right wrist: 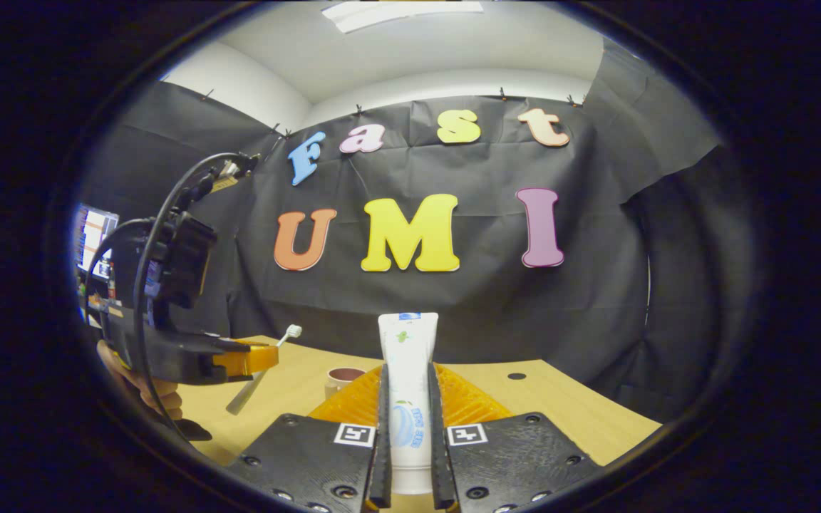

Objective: Put the toothbrush and toothpaste on the desktop into the cup, then pick up the cup and place it on the coaster on the desktop.

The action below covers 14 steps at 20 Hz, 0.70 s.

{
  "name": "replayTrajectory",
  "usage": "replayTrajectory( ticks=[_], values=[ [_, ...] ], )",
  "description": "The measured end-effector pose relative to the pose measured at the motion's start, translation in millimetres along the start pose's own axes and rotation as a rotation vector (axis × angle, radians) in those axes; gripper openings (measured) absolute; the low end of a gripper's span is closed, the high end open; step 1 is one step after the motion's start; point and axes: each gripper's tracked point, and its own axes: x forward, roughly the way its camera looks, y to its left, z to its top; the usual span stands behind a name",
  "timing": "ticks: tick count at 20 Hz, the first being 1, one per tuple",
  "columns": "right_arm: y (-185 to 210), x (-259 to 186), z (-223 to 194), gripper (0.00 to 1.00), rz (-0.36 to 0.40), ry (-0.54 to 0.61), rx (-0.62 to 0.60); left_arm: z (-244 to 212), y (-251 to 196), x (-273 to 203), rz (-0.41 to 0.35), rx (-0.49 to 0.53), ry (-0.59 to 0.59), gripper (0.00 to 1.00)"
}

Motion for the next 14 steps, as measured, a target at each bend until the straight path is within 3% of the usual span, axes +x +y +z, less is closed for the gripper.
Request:
replayTrajectory(
  ticks=[8, 14],
  values=[
    [-17, 10, -13, 0.22, -0.02, 0.043, 0.036, 66, -7, 109, -0.017, -0.04, -0.08, 0.08],
    [-31, 15, -18, 0.22, -0.033, 0.056, 0.063, 54, -12, 175, -0.014, -0.051, -0.024, 0.08]
  ],
)
